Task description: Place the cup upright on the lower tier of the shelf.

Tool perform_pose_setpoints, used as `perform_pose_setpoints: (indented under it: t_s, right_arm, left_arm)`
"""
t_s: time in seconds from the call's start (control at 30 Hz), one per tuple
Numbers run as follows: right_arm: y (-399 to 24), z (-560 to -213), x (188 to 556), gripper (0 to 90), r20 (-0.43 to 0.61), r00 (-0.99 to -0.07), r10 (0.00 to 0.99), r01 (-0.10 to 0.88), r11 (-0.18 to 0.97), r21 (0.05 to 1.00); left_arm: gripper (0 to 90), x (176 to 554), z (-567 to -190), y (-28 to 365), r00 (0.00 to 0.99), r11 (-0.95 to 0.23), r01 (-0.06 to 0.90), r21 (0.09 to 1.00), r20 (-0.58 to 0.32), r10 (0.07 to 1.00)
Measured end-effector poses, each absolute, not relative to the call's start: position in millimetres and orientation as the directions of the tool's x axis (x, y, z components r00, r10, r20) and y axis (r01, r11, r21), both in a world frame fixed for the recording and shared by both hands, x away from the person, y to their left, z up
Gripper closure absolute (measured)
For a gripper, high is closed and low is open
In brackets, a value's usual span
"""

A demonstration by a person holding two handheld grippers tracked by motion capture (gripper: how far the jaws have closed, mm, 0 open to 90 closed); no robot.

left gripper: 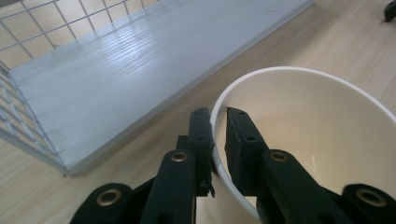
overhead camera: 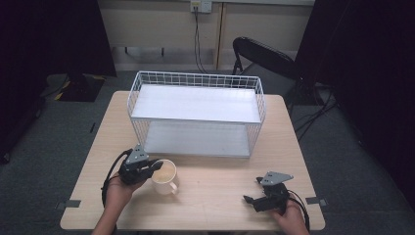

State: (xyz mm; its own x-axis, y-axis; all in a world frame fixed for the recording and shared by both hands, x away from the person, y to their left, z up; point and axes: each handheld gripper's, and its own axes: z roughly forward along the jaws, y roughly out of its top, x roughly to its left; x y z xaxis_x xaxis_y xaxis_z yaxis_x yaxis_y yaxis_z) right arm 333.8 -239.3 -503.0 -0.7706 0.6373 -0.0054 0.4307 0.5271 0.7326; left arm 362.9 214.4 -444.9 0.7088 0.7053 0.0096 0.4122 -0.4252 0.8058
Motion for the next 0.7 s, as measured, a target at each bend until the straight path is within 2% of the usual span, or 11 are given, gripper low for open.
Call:
perform_pose_setpoints:
  t_s: [0.3, 0.7]
  right_arm:
    - [-239.3, -503.0, 333.8, 12.6, -0.005, -0.771, 0.637, 0.431, 0.527, 0.733]
    - [-239.3, -503.0, 333.8, 12.7, -0.006, -0.771, 0.637, 0.430, 0.527, 0.733]
  left_arm:
    - [81.4, 365.7, -441.8, 217.1, 0.674, -0.418, 0.415, 0.808, 0.036, 0.738]
    - [81.4, 369.4, -434.3, 216.0, 0.647, -0.386, 0.428, 0.817, 0.021, 0.762]
